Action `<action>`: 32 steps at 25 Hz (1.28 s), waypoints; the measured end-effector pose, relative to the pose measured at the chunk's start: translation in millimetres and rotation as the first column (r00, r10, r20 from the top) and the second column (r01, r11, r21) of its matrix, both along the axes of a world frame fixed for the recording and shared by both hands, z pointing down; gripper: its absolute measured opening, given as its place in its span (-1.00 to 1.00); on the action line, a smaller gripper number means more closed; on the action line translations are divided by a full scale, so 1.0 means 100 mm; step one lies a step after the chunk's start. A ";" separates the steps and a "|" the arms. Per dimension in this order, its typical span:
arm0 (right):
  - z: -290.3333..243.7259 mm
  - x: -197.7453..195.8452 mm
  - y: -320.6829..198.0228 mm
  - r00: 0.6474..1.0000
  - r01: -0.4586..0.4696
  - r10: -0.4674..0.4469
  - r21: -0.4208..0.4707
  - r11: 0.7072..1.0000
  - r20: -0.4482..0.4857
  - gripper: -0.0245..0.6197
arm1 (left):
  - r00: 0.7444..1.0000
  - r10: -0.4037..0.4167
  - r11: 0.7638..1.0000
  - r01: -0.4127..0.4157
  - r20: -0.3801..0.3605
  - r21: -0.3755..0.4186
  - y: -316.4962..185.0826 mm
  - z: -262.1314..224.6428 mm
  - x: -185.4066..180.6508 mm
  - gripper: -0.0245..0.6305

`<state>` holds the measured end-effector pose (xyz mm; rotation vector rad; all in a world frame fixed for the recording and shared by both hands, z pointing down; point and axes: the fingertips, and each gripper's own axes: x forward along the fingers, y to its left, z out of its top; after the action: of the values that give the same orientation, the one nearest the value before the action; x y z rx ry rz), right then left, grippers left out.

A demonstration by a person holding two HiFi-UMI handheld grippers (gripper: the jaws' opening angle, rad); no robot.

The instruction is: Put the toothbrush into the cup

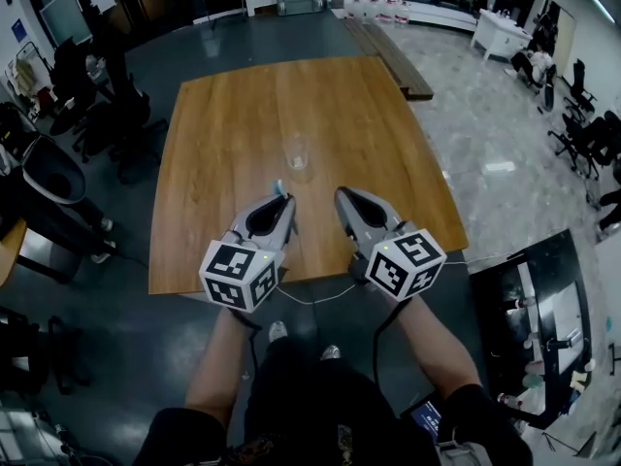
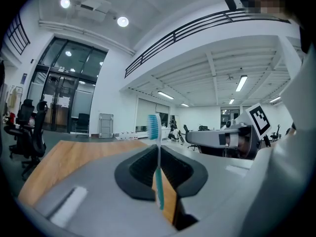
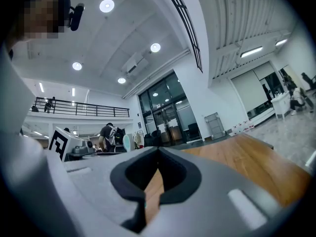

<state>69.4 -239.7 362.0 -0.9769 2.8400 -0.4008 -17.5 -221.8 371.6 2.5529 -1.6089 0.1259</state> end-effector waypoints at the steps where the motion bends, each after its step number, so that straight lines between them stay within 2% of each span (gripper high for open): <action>1: 0.01 -0.04 -0.05 1.000 -0.005 0.005 -0.005 1.000 -0.004 -0.91 | 1.000 0.002 1.000 -0.002 -0.005 -0.004 -0.06 0.00 -0.05 -0.85; 5: 0.02 -0.20 -0.29 0.999 -0.026 0.025 -0.015 1.000 -0.035 -0.91 | 0.999 0.020 1.000 -0.020 -0.028 -0.008 -0.34 0.00 -0.23 -0.85; 13: 0.10 -0.64 -0.87 0.988 -0.125 0.122 -0.027 0.992 -0.091 -0.91 | 0.991 0.111 0.993 -0.113 -0.076 -0.024 -1.02 0.15 -0.63 -0.85; 20: 0.19 -0.87 -1.22 0.973 -0.197 0.193 -0.025 0.980 -0.130 -0.91 | 0.980 0.164 0.985 -0.168 -0.115 -0.025 -1.48 0.26 -0.85 -0.85; 26: 0.30 -0.77 -1.49 0.970 -0.207 0.200 -0.034 0.978 -0.137 -0.91 | 0.980 0.154 0.986 -0.160 -0.125 -0.039 -1.81 0.38 -0.80 -0.85; 32: 0.47 -0.67 -1.80 0.984 -0.142 0.134 -0.059 0.988 -0.118 -0.91 | 0.992 0.090 0.994 -0.094 -0.087 -0.046 -2.10 0.48 -0.68 -0.85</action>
<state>2.3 -419.4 408.9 -1.2398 2.8518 -0.4416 -85.9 -431.9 419.6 2.5581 -1.4406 0.0652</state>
